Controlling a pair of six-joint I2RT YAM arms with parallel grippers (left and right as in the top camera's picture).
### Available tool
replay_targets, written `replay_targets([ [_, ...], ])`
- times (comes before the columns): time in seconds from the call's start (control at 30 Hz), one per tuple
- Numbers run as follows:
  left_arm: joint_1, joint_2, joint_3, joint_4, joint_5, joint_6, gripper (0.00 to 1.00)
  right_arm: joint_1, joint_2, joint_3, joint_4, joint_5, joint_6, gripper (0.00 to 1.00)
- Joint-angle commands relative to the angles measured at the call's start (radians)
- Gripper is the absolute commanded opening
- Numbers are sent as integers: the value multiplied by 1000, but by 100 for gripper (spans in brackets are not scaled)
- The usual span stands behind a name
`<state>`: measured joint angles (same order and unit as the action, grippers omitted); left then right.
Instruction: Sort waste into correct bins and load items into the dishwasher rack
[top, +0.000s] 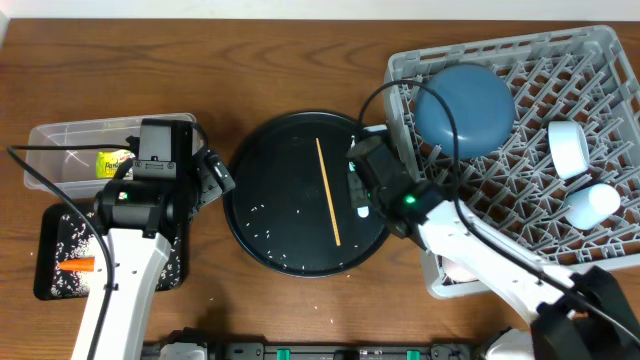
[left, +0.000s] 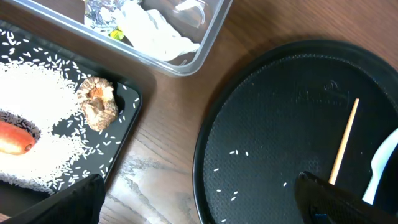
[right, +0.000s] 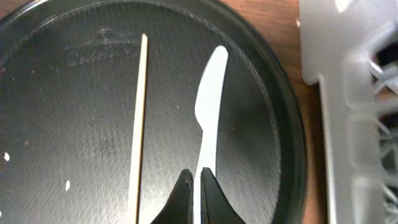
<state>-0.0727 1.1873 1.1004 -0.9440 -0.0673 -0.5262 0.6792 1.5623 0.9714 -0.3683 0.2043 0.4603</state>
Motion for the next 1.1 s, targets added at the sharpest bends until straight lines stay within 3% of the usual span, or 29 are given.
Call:
replay_targets([
  [0.0,5,-3,16,-5,-16,2,98,-8,8,-4,-61,-22,85,1],
  [0.13,5,-3,16,-5,-16,2,98,-4,51,-5,-119,-26,124,24],
  [0.23,5,-3,16,-5,-16,2,98,6,99,-5,-111,-29,124,34],
  [0.3,5,-3,16,-5,-16,2,98,11,132,-5,-95,-31,124,36],
  [0.7,5,-3,16,-5,-16,2,98,34,319,-5,-48,-55,130,27],
  [0.83,5,-3,16,-5,-16,2,98,37,322,-5,-58,-55,130,1],
  [1.07,5,-3,16,-5,-16,2,98,34,306,-4,-55,-50,130,1],
])
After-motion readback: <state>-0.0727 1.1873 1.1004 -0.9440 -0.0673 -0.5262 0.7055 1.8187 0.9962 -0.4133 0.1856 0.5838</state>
